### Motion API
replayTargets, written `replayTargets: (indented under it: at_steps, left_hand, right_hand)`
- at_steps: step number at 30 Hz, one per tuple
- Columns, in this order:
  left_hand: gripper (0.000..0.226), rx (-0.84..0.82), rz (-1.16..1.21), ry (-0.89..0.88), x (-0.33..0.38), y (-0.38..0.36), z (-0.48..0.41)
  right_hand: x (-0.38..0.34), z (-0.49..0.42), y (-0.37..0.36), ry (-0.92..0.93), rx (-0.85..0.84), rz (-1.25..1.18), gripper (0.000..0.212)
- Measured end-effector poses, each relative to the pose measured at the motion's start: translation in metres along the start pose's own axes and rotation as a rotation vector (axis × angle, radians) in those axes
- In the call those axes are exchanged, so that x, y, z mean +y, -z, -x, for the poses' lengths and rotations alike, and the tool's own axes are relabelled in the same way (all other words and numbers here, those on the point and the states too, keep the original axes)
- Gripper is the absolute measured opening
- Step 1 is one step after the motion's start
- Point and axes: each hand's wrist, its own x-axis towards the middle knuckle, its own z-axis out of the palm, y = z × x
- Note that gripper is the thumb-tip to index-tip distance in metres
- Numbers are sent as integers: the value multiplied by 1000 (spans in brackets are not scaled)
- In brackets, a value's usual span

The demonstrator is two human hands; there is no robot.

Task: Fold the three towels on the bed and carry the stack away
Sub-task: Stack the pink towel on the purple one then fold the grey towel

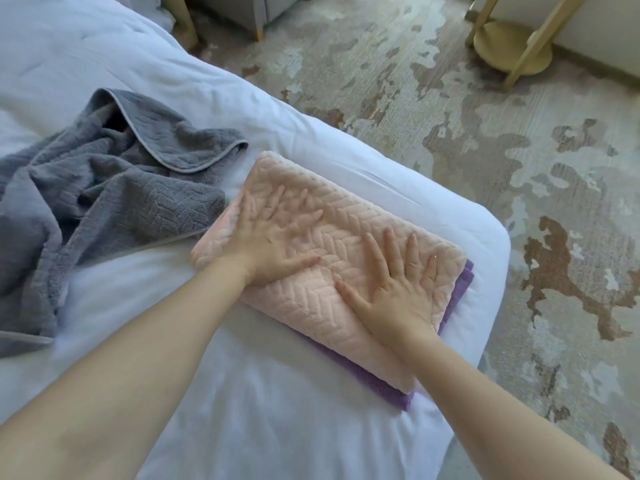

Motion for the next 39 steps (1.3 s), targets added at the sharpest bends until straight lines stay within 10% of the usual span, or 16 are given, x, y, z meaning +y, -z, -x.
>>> replayTargets:
  at_steps: [6, 10, 14, 18, 24, 34, 39]
  left_hand:
    - [39, 608, 213, 335, -69, 50, 94]
    - [51, 517, 148, 810, -144, 34, 179]
    - [101, 55, 187, 1172, -194, -7, 253]
    - [106, -229, 194, 1132, -216, -55, 293]
    - [13, 302, 0, 960, -219, -60, 315]
    - [10, 753, 327, 784, -195, 130, 317]
    - [9, 783, 419, 716, -170, 244, 346]
  right_hand:
    - [-77, -34, 52, 261, 71, -135, 48]
    - [-165, -63, 34, 461, -55, -185, 39]
    - [-240, -83, -9, 634, -95, -132, 45]
    - [-287, -91, -55, 713, -165, -34, 52]
    - [-321, -65, -89, 850, -203, -26, 55]
    - [-410, -11, 43, 1012, -374, -673, 58]
    - [-434, 19, 150, 1062, -251, -707, 14]
